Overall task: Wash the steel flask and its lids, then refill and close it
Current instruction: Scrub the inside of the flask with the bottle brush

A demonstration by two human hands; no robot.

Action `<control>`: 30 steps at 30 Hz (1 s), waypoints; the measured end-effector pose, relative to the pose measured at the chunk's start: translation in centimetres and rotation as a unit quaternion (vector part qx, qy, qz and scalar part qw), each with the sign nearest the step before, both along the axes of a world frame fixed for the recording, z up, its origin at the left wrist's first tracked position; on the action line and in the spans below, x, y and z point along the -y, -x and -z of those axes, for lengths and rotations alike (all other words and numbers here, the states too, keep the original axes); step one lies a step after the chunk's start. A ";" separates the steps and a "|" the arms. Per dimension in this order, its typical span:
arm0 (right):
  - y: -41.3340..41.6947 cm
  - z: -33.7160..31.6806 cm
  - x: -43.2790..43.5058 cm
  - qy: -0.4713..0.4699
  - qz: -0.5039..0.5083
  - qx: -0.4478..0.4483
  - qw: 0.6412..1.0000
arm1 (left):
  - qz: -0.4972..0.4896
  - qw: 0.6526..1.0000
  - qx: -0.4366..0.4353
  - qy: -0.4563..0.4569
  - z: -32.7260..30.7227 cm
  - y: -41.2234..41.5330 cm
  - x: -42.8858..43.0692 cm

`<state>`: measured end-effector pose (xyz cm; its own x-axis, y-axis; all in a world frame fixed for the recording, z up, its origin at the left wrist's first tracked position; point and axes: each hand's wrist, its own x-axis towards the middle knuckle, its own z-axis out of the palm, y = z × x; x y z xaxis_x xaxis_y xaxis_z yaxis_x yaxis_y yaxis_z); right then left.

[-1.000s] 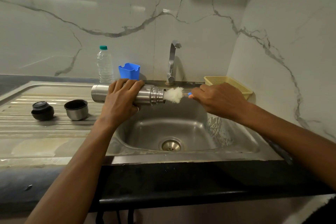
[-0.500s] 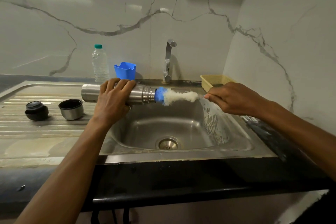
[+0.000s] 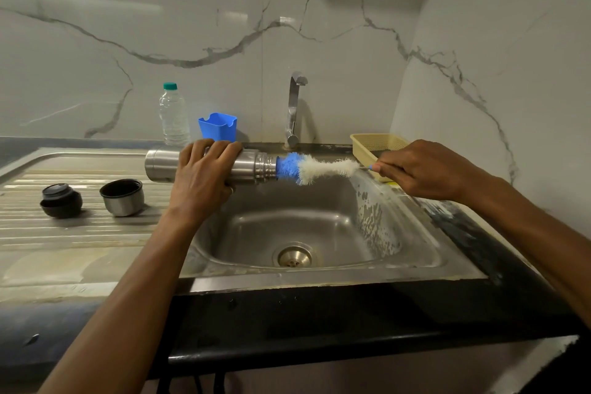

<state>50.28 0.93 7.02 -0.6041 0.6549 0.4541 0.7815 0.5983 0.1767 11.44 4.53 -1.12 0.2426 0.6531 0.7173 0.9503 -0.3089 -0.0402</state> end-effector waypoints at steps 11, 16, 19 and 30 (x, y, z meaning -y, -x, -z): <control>-0.8 0.4 0.3 0.007 0.014 -0.002 1.000 | -0.012 1.000 -0.018 0.011 0.2 -0.3 -0.4; -0.4 1.1 0.0 -0.004 0.047 0.016 0.999 | -0.039 0.999 -0.025 0.012 0.3 0.0 -0.5; 0.1 1.8 -0.4 -0.012 0.061 0.020 0.998 | -0.054 0.998 -0.026 0.012 0.4 0.2 -0.6; -1.3 2.0 -1.2 0.018 0.131 -0.036 0.991 | -0.133 0.991 0.004 0.016 0.3 3.3 -0.2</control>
<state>51.56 2.09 5.05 -0.3783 0.8016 0.4630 0.9206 0.3782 0.0973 8.13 4.69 -1.39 0.0534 0.7152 0.6969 0.9984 -0.0493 -0.0259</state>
